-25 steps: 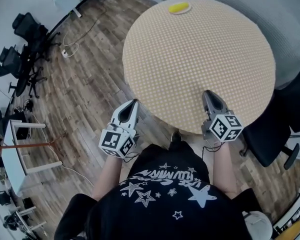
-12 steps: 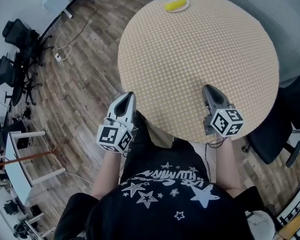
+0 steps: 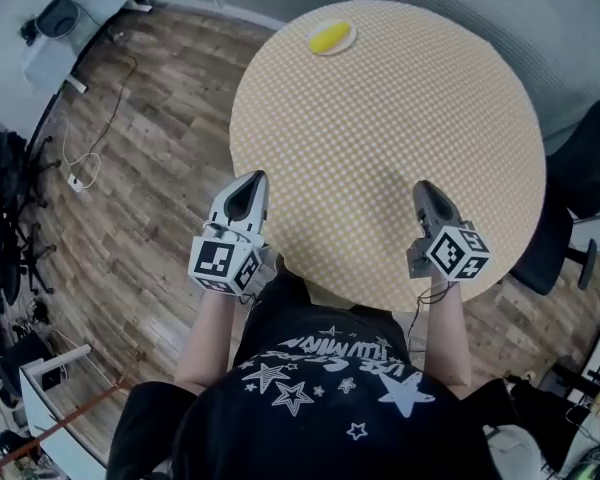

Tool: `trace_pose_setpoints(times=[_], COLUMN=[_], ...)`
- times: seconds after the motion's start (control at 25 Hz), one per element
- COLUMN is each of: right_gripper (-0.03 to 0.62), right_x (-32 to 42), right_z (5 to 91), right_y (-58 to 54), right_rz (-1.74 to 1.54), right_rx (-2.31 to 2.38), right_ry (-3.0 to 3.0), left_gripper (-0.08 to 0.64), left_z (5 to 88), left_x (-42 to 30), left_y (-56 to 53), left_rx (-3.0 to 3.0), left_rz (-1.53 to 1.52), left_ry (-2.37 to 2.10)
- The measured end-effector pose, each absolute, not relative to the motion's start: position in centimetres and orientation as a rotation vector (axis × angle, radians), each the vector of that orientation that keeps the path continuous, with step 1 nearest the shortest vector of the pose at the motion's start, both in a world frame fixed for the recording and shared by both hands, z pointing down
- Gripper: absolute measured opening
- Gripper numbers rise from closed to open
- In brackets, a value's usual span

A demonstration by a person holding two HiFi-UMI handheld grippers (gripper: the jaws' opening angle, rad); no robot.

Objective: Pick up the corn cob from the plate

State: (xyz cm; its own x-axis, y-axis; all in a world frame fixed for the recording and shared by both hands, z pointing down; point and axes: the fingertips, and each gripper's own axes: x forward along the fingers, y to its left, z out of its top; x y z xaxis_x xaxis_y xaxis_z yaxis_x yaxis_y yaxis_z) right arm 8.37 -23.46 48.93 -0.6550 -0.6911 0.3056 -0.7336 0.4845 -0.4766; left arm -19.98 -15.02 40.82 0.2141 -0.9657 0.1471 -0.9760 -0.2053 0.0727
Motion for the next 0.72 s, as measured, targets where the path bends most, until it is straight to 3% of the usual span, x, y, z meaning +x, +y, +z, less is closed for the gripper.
trace_pose_setpoints(times=[0.36,0.72], right_gripper=[0.055,0.055], right_x=[0.2,5.0], right_z=[48.0,47.6], right_y=[-22.6,-23.1], right_rz=[1.013,1.032], right_rx=[1.509,1.614], right_ry=[-2.568,-2.517], left_gripper=[0.009,0.009], left_z=[43.0,41.4], left_x=[-27.3,-26.7], left_y=[-19.2,-23.0], left_rx=[2.446,2.436], left_rz=[0.154,0.125], left_ry=[-1.644,-1.720])
